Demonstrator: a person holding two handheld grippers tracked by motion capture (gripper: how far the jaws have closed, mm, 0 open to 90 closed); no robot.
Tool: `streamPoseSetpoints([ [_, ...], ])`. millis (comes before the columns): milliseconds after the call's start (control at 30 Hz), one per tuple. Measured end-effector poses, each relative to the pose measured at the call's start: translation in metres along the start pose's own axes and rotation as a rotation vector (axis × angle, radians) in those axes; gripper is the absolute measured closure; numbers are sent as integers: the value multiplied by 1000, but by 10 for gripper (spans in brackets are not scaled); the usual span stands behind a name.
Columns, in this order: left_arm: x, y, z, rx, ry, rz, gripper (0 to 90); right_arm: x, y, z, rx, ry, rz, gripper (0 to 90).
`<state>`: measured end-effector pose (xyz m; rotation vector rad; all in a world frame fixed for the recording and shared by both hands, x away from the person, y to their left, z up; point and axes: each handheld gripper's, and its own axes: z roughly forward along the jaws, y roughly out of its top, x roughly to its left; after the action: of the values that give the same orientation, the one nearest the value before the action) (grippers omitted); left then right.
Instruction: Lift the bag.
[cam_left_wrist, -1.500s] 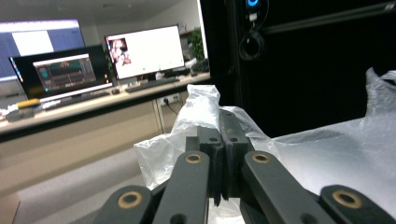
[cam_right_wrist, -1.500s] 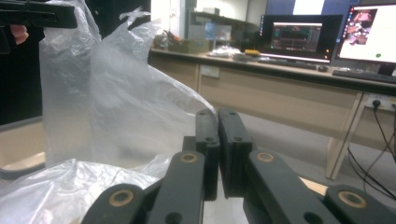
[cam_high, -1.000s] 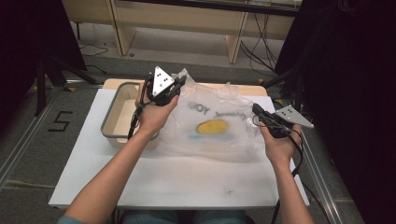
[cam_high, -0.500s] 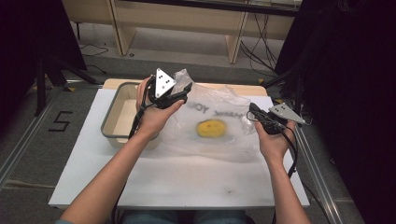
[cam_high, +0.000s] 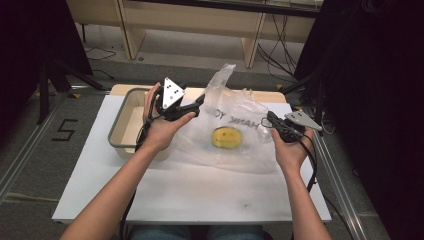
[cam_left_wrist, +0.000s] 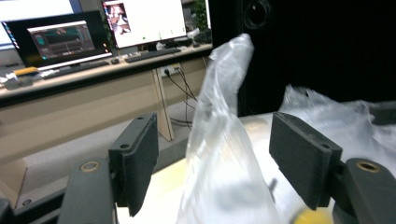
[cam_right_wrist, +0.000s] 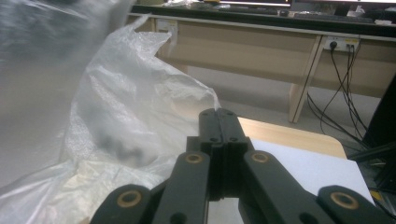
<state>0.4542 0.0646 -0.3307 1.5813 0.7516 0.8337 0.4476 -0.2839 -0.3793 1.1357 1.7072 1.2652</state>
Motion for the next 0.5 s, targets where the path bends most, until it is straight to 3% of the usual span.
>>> streamPoseSetpoints([
  [300,-1,-15,-3,52,-26,-18,348,-2,-1,3,17,-17,-19,898],
  [500,-1,-18,-4,56,-33,-24,350,-2,0,2,-3,-27,-22,841],
])
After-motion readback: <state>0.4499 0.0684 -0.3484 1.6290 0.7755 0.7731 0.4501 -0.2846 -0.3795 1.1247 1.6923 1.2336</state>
